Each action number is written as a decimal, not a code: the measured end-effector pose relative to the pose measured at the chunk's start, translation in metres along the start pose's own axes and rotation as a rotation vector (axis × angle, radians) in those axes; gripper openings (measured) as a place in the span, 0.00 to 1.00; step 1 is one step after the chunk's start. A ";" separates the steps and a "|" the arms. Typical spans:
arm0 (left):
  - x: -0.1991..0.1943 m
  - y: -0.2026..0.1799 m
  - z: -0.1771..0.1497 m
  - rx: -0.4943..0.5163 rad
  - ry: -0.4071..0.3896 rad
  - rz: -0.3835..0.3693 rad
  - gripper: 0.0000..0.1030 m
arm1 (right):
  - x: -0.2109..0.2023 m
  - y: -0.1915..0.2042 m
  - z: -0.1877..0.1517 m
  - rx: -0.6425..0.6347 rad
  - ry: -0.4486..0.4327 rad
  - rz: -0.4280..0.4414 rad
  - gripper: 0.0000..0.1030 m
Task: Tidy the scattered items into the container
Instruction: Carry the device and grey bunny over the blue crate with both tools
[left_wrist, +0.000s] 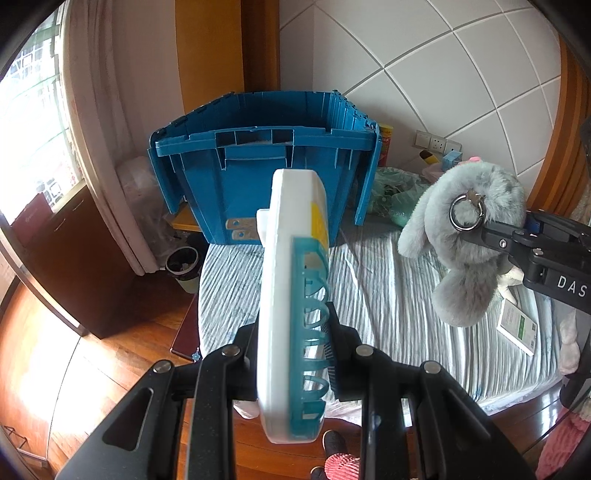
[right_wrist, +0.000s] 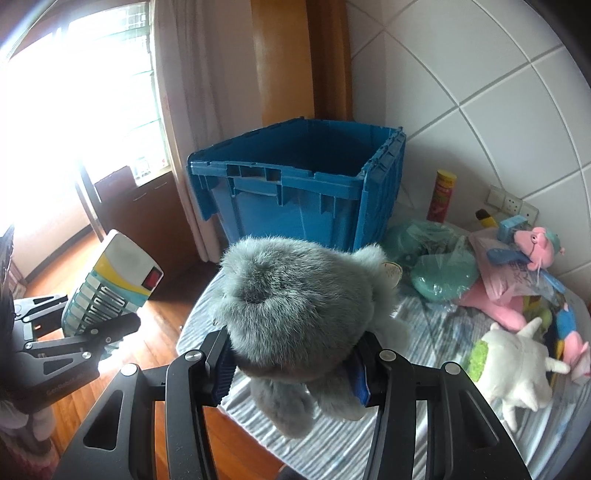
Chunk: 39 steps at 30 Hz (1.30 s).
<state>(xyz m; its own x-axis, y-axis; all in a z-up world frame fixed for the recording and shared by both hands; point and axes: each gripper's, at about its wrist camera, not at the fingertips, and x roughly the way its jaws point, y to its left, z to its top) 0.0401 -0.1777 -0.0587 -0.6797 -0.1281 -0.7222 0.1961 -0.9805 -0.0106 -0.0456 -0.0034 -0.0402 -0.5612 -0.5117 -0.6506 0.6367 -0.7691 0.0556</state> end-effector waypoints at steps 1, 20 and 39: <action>0.002 0.002 0.002 -0.003 0.002 0.000 0.24 | 0.002 0.000 0.002 -0.001 0.002 0.002 0.48; 0.046 0.013 0.067 -0.057 -0.041 0.037 0.24 | 0.056 -0.018 0.061 -0.074 -0.020 0.066 0.48; 0.084 0.076 0.170 0.099 -0.096 -0.073 0.24 | 0.090 0.018 0.146 -0.046 -0.115 -0.001 0.48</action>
<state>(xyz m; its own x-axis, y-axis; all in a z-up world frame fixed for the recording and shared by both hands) -0.1221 -0.2885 -0.0020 -0.7546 -0.0654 -0.6529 0.0764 -0.9970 0.0116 -0.1612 -0.1192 0.0127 -0.6170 -0.5532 -0.5597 0.6581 -0.7527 0.0183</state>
